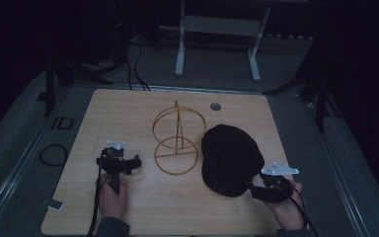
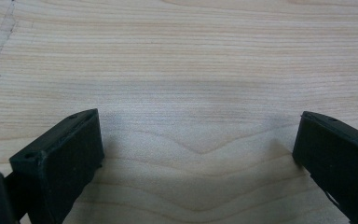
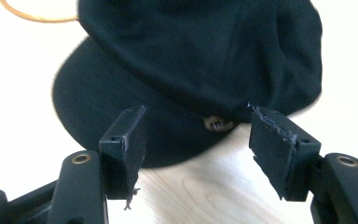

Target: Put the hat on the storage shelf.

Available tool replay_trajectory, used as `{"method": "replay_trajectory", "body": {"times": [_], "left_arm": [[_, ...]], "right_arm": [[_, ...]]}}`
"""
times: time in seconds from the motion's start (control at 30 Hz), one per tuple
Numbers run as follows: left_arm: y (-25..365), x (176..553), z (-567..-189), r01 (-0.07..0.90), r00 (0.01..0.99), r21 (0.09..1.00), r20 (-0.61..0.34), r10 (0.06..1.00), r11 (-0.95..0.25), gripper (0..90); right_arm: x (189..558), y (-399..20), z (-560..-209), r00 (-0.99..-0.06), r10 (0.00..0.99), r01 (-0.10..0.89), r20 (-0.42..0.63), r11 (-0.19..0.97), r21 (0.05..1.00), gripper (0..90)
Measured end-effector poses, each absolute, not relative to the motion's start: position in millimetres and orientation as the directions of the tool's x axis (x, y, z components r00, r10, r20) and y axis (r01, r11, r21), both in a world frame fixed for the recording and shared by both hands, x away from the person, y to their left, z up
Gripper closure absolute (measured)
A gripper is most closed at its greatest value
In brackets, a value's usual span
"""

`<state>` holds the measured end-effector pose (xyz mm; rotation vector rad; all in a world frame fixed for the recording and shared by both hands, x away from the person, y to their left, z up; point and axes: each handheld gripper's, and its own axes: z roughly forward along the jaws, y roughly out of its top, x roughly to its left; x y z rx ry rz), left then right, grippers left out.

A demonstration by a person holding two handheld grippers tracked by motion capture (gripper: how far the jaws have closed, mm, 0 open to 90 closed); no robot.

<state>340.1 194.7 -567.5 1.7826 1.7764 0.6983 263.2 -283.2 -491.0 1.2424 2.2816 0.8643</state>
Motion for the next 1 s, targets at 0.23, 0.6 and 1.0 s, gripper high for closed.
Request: {"method": "replay_trajectory", "body": {"times": [0.23,0.6,1.0], "left_arm": [[194.5,340.2,-567.6,0.728,0.004,0.685,-0.005,1.0,0.001,1.2],[194.5,340.2,-567.6,0.729,0.004,0.685,-0.005,1.0,0.001,1.2],[194.5,340.1,-567.4,0.73,0.004,0.684,-0.005,1.0,0.001,1.2]], "right_arm": [[284.8,-264.2,-472.0,-0.59,0.803,0.551,-0.088,0.48,0.683,34.1],[342.6,-245.3,-460.9,-0.63,0.775,0.561,-0.05,0.499,0.661,21.2],[421.4,-236.7,-464.6,-0.62,0.784,0.657,0.043,0.488,0.575,16.7]]}}
